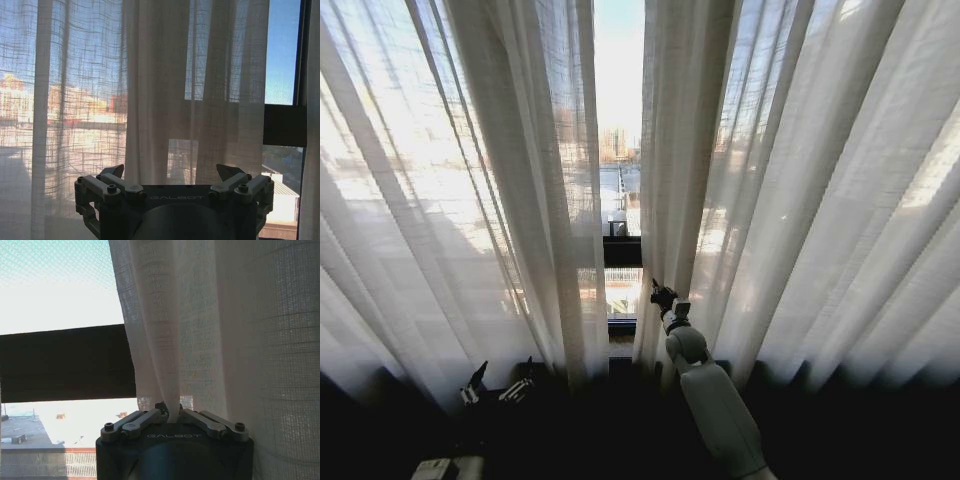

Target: Open the curtains by pulling them apart, changing their state from closed to fully open.

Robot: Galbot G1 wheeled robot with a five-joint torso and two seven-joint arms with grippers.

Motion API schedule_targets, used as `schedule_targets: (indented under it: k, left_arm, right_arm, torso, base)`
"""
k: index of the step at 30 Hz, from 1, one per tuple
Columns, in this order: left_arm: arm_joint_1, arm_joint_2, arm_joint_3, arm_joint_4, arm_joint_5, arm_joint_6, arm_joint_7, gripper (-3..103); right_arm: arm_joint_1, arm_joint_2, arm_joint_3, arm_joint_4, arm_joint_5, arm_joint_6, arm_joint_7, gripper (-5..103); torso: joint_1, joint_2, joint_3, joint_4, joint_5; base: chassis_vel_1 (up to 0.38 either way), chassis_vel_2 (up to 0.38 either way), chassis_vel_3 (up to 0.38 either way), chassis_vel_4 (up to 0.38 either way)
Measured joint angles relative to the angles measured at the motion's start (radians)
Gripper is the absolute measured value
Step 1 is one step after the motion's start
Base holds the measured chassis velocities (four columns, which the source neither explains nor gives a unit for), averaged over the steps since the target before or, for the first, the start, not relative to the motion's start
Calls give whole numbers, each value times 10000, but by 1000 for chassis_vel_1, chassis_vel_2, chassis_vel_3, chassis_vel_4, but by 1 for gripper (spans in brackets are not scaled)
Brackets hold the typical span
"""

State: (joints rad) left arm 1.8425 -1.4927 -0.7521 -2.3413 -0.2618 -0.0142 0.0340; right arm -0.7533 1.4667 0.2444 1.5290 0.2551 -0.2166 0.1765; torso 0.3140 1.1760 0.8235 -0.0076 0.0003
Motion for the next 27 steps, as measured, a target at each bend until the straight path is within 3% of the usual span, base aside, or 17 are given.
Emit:
schedule_targets:
  k: [27]
  left_arm:
    - [-32,-9,153,15,76,-23,19,100]
  right_arm:
    - [-252,-367,97,578,282,-391,124,0]
  torso:
    - [-1,0,0,2,-1]
  base:
    - [-23,-23,24,23]
